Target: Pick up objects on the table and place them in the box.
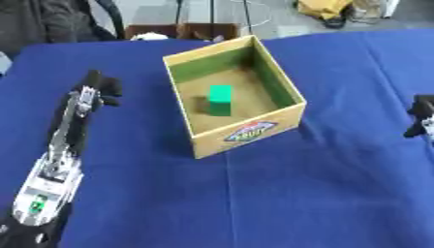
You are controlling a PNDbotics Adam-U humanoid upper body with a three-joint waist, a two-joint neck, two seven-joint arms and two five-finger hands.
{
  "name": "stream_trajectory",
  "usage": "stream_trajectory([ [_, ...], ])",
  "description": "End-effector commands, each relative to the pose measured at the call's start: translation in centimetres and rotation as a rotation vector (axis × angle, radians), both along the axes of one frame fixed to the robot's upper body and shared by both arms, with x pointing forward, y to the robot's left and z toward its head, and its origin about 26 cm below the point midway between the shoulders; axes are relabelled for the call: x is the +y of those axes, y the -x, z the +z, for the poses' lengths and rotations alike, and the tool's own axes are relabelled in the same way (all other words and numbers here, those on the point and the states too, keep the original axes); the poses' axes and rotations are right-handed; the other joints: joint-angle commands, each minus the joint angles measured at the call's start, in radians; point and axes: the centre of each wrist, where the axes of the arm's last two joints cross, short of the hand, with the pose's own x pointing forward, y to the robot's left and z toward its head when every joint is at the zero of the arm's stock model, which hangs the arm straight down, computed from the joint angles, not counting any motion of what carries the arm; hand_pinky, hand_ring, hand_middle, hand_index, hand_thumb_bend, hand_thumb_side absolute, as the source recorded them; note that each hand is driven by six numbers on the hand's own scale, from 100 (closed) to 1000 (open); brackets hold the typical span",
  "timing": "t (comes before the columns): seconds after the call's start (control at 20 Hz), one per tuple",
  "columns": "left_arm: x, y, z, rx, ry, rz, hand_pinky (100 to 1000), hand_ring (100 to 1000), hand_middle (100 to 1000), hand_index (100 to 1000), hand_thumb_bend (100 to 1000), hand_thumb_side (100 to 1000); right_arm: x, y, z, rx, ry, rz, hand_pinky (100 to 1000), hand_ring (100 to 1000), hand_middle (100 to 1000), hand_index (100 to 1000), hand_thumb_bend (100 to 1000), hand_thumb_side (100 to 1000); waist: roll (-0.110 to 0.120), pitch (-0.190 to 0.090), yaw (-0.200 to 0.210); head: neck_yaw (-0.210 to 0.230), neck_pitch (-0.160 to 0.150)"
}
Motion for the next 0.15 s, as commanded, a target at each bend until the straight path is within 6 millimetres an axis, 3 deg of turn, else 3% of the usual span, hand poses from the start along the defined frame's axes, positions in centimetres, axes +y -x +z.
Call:
stream_trajectory([
  [0.05, 0.36, -0.01, 0.46, -0.015, -0.006, 0.007, 628, 651, 589, 687, 664, 985, -0.28, -0.07, 0.92, -0.031, 0.009, -0.004, 482, 431, 578, 751, 408, 608, -0.002, -0.01, 0.001, -0.004, 0.009],
  [0.15, 0.29, 0.0, 0.29, -0.009, -0.003, 0.007, 628, 652, 589, 687, 664, 987, -0.28, -0.05, 0.9, -0.03, 0.008, -0.004, 481, 431, 577, 751, 409, 607, -0.002, -0.009, 0.0, -0.004, 0.011],
])
